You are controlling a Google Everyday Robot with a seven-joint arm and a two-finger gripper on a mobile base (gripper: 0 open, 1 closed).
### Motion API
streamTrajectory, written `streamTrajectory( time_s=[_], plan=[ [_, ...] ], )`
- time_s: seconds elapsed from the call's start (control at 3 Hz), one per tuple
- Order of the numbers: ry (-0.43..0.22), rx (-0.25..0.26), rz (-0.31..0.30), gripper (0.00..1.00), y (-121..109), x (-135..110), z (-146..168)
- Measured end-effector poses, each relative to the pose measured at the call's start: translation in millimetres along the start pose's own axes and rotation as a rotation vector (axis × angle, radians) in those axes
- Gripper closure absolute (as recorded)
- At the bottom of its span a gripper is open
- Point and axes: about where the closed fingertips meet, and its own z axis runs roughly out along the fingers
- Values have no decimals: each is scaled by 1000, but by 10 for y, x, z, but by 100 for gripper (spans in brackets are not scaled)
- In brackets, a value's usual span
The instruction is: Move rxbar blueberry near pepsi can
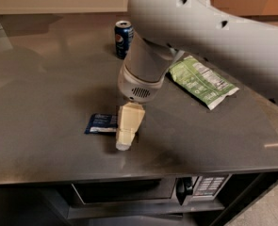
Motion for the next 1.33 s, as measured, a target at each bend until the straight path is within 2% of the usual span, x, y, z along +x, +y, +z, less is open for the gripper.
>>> streamTrajectory(
  time_s=[0.67, 1.0, 1.33],
  plan=[
    [37, -40, -4, 0, 40, -33, 280],
    [56, -47, -3, 16, 68, -22, 347],
    [73, -58, 0, 39, 89, 6, 414]
  ],
)
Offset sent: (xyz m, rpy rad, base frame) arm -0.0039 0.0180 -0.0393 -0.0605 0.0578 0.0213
